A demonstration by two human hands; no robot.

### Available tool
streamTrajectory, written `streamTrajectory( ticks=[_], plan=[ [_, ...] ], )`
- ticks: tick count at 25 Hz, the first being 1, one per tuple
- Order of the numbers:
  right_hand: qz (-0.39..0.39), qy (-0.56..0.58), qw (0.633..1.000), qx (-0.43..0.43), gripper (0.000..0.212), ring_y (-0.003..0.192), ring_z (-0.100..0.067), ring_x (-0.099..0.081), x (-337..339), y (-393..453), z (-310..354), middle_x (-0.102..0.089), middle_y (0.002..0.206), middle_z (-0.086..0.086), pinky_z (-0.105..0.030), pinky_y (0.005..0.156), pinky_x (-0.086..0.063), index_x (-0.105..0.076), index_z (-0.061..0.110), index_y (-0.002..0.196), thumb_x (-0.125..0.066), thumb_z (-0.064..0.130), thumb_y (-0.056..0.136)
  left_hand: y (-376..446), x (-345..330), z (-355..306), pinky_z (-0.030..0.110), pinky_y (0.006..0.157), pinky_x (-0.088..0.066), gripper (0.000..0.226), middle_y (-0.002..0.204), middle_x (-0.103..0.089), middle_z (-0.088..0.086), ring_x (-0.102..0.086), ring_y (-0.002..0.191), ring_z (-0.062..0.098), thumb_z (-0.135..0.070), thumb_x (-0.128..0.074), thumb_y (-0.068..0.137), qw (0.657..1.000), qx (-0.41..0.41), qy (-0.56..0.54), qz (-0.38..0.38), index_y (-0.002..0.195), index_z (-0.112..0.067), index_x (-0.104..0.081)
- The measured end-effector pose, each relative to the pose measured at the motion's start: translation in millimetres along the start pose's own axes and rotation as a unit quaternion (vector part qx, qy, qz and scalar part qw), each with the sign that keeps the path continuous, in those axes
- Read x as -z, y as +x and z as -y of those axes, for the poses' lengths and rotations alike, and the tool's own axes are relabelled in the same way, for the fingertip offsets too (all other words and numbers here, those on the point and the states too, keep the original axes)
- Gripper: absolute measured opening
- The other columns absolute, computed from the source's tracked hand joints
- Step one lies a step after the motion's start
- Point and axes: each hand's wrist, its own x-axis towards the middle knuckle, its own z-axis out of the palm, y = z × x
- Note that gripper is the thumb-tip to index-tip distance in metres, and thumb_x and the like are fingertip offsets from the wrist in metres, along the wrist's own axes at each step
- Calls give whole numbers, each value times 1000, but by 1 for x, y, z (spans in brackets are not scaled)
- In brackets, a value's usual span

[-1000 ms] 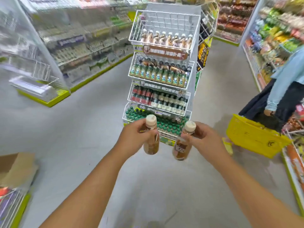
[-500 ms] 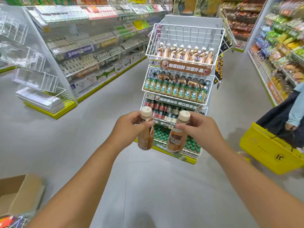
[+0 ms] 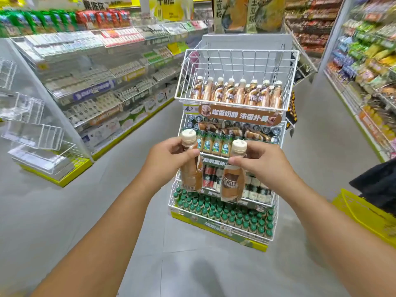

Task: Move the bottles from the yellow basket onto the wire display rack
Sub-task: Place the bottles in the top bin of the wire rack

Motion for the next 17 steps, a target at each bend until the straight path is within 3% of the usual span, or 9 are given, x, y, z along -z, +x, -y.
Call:
streamTrajectory(
  ticks=[3, 7, 12, 15, 17],
  plan=[
    [-4, -4, 1000, 10, 24, 93, -15, -74, 23, 58, -4, -79, 92, 12, -38, 85, -59, -79, 30, 100, -89, 29, 77, 63, -16, -9, 17, 84, -48, 28, 105, -78, -15, -71, 101, 0, -22, -79, 87, 1000, -7, -14, -2, 114, -25, -75],
    [-13, 20, 999, 20, 29, 88, -5, -74, 47, 121, -13, -79, 92, 12, -24, 77, -56, -78, 24, 103, -90, 24, 76, 134, -36, -17, 18, 87, -48, 30, 107, -77, -16, -70, 103, -1, -20, -80, 86, 999, -9, -37, 10, 116, -25, -75],
    [-55, 33, 998, 17, 37, 98, -22, -76, 63, 192, -34, -80, 98, 3, -45, 91, -60, -78, 22, 103, -92, 31, 70, 219, -58, -15, 26, 92, -53, 29, 108, -78, -9, -72, 105, 9, -18, -79, 86, 996, -21, -69, 48, 115, -21, -74],
    [-85, 23, 996, 8, 30, 93, -26, -77, 74, 240, -44, -79, 98, -5, -44, 73, -62, -78, 19, 102, -90, 24, 75, 280, -71, -13, 29, 94, -54, 31, 109, -78, -10, -72, 105, 8, -19, -80, 85, 993, -33, -67, 88, 115, -22, -74],
    [-100, 28, 995, 2, 25, 88, -19, -77, 82, 267, -45, -80, 96, -5, -30, 65, -59, -78, 19, 101, -88, 15, 78, 319, -81, -14, 31, 93, -55, 29, 107, -78, -10, -73, 103, 8, -19, -80, 85, 990, -38, -73, 111, 113, -22, -74]
  ],
)
